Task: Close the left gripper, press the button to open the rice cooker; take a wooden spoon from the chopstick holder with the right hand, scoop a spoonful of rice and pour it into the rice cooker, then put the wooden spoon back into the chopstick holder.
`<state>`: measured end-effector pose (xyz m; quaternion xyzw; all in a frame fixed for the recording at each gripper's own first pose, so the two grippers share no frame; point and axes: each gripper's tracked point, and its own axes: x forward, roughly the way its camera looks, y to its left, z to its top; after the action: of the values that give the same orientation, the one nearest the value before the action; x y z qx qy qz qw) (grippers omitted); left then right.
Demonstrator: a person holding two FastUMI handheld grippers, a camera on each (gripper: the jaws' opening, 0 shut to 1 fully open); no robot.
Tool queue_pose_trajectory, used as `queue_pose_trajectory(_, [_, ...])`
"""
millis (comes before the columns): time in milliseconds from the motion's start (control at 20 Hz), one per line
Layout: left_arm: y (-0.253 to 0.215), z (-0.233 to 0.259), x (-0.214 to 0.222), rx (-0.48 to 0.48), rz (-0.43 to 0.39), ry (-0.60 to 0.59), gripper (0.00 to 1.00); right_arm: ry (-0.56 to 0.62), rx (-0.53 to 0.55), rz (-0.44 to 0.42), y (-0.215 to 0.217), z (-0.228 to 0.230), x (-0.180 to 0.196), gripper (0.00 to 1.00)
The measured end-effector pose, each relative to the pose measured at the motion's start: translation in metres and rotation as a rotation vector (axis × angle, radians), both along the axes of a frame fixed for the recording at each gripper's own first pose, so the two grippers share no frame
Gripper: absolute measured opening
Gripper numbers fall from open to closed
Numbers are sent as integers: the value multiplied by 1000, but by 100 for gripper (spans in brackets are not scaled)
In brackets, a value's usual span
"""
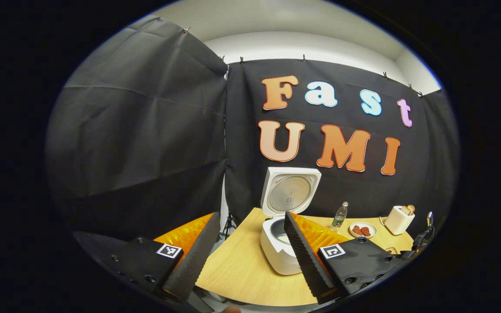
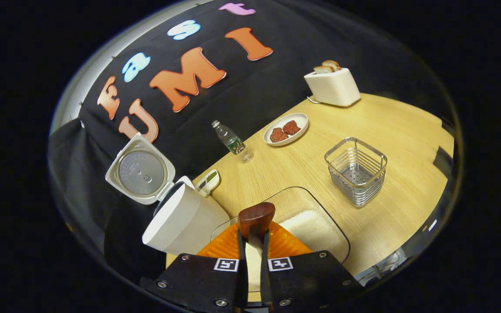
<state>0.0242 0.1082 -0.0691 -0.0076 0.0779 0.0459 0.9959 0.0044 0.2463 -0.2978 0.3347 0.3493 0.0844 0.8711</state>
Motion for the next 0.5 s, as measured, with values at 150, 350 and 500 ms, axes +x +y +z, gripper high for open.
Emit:
queue_pose_trajectory(150, [-4,2,-1,14,-8,-5,100,78,185,-57,-2,-5,0,11])
queue_pose_trajectory(350, [-9,4,1,23,-14,-6,100,162,292,-133,-16,-16,-1,10])
queue_pose_trajectory(500, [-10,11,3,29,-15,-21,100,175,329,-164,-26,-11,0,11])
